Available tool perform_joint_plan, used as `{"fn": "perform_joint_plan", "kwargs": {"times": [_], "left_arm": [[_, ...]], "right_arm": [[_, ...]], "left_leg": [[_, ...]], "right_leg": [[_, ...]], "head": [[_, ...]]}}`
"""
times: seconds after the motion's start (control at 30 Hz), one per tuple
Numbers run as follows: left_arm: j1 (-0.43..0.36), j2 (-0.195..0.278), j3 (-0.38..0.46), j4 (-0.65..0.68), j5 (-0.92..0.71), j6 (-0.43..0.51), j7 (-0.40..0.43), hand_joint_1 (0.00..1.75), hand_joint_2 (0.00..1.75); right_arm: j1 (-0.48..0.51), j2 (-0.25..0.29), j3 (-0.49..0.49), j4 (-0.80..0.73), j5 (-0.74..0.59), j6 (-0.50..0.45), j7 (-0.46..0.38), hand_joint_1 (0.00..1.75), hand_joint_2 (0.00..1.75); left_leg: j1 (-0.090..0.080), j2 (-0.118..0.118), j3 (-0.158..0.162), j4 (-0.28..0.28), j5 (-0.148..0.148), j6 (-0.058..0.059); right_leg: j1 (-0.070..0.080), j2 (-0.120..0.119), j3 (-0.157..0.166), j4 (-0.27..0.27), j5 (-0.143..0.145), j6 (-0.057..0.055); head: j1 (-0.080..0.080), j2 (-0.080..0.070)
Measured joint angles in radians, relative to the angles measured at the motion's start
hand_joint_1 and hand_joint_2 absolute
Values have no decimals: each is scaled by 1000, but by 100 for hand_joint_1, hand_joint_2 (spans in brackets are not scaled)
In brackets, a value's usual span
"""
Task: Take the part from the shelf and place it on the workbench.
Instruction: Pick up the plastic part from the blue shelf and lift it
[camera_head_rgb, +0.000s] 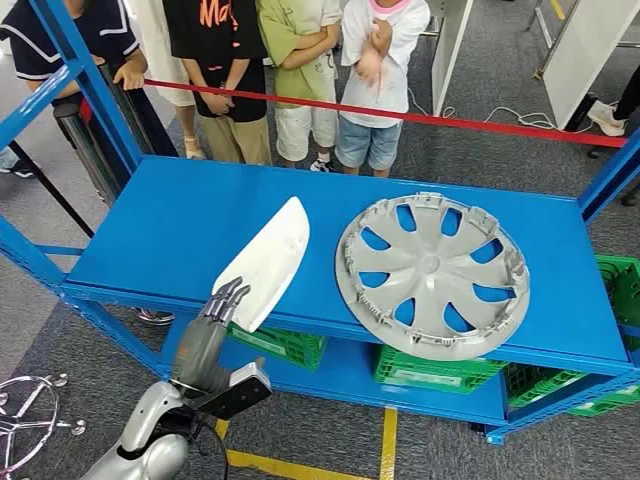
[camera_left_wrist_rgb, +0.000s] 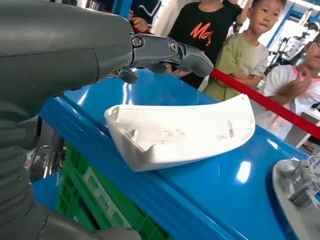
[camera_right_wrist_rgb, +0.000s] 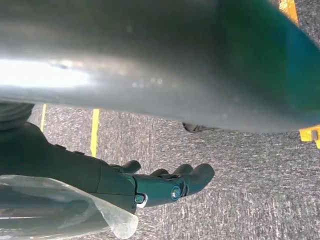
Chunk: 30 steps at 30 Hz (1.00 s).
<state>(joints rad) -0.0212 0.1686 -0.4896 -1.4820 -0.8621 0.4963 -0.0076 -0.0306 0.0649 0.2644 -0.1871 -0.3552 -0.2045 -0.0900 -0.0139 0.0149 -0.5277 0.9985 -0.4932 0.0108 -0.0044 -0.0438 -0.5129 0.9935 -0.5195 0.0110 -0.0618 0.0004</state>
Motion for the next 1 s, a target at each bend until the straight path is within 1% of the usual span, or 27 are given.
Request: {"fn": "perform_joint_plan", "kwargs": {"times": [0.27, 0.4, 0.5, 0.57, 0.67, 0.77, 0.83, 0.97, 1.0], "left_arm": [[-2, 0, 14, 2, -8, -3, 12, 0, 175], [-25, -2, 27, 29, -8, -19, 13, 0, 175], [-64, -11, 29, 73, -3, -35, 8, 0, 175], [-107, -24, 27, 122, 4, -56, -4, 0, 175], [-191, -57, 12, 226, 11, -86, -23, 0, 175], [-254, -88, -9, 310, 15, -88, -36, 0, 175], [-277, -103, -24, 345, 21, -87, -40, 0, 175], [-293, -119, -44, 376, 26, -85, -41, 0, 175], [-295, -120, -48, 381, 27, -85, -41, 3, 175]], "right_arm": [[0, 0, 0, 0, 6, 1, 2, 0, 0], [-1, 0, 0, 0, 19, 7, 4, 0, 0], [-2, 0, 0, 0, 29, 11, 7, 0, 0], [-3, 0, 3, 0, 41, 16, 12, 0, 0], [-9, 0, 10, 0, 57, 23, 22, 0, 0], [-14, 0, 14, 0, 62, 25, 28, 0, 0], [-16, 0, 15, 0, 65, 26, 30, 0, 0], [-17, 0, 20, 0, 67, 27, 31, 0, 0], [-17, 0, 22, 0, 68, 27, 31, 0, 0]], "left_leg": [[0, 0, 0, 0, 0, 0], [0, 0, 0, 0, 0, 0], [0, 0, 0, 0, 0, 0], [0, 0, 0, 0, 1, 0], [0, 0, 0, 0, 1, 1], [0, 0, 0, 0, 1, 1], [-1, 0, 0, 0, 1, 1], [-1, 0, 0, 0, 1, 1], [-1, 0, 0, 0, 1, 1]], "right_leg": [[0, 0, 0, 0, 0, 0], [0, 0, 0, 0, 0, 0], [0, 0, 0, 0, 0, 0], [0, -1, 0, 0, 0, 0], [0, -1, 0, 0, 1, 0], [0, 0, 0, 0, 1, 0], [0, 0, 0, 0, 1, 0], [0, 0, -1, 0, 1, 0], [0, 0, -1, 0, 1, 0]], "head": [[0, 0], [0, 0], [0, 0], [0, 0], [0, 0], [0, 0], [0, 0], [0, 0], [0, 0]]}}
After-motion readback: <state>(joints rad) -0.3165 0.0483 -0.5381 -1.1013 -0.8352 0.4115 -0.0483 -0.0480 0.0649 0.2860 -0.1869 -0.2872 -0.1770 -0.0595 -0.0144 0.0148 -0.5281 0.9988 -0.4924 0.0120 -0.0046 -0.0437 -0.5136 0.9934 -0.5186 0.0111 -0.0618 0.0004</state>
